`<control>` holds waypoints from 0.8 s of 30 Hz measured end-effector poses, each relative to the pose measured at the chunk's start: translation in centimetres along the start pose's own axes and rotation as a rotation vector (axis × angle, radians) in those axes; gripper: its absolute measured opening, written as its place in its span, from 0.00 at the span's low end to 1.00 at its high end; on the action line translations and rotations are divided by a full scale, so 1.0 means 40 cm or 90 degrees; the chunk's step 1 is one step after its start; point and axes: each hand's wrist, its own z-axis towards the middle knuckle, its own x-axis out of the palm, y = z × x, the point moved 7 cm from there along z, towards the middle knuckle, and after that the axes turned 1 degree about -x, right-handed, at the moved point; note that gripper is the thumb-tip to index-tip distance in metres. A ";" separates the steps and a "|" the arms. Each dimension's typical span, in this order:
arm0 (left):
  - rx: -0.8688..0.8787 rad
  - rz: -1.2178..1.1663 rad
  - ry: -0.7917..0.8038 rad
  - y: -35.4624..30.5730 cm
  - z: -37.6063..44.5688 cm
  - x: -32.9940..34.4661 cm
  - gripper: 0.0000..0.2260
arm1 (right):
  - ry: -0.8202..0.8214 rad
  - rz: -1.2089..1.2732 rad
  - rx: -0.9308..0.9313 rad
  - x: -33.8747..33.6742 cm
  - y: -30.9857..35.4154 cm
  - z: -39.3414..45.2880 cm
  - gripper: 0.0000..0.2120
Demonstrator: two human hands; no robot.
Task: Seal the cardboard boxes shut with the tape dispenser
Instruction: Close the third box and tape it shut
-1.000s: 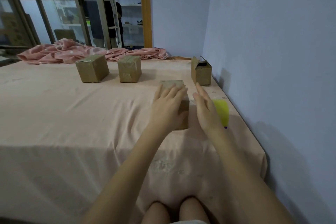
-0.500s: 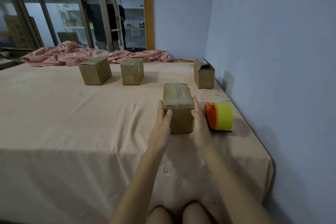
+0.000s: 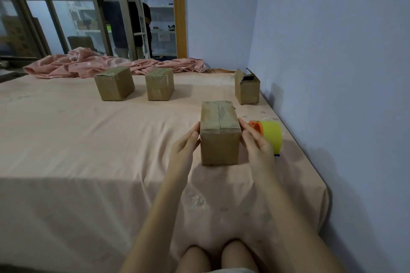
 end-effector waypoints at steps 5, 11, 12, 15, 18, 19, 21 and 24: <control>0.039 0.062 -0.059 -0.007 0.001 0.004 0.14 | -0.026 -0.116 -0.056 -0.006 0.017 -0.006 0.15; 0.100 0.153 -0.112 -0.018 -0.011 0.002 0.14 | -0.044 -0.142 -0.078 -0.005 0.014 -0.003 0.15; 0.105 0.167 -0.116 -0.019 -0.012 0.004 0.14 | -0.047 -0.142 -0.080 -0.004 0.012 -0.003 0.15; 0.113 0.191 -0.125 -0.021 -0.012 0.012 0.15 | -0.067 -0.123 -0.084 -0.004 0.007 -0.006 0.15; 0.122 0.206 -0.144 -0.028 -0.012 0.016 0.15 | -0.089 -0.115 -0.085 -0.001 0.004 -0.010 0.15; 0.126 0.207 -0.155 -0.030 -0.012 0.017 0.14 | -0.097 -0.111 -0.083 0.000 0.002 -0.010 0.15; 0.134 0.196 -0.178 -0.035 -0.011 0.014 0.13 | -0.113 -0.096 -0.067 0.001 0.000 -0.009 0.15; 0.139 0.170 -0.186 -0.036 -0.007 0.008 0.12 | -0.125 -0.065 -0.042 -0.006 -0.002 -0.004 0.15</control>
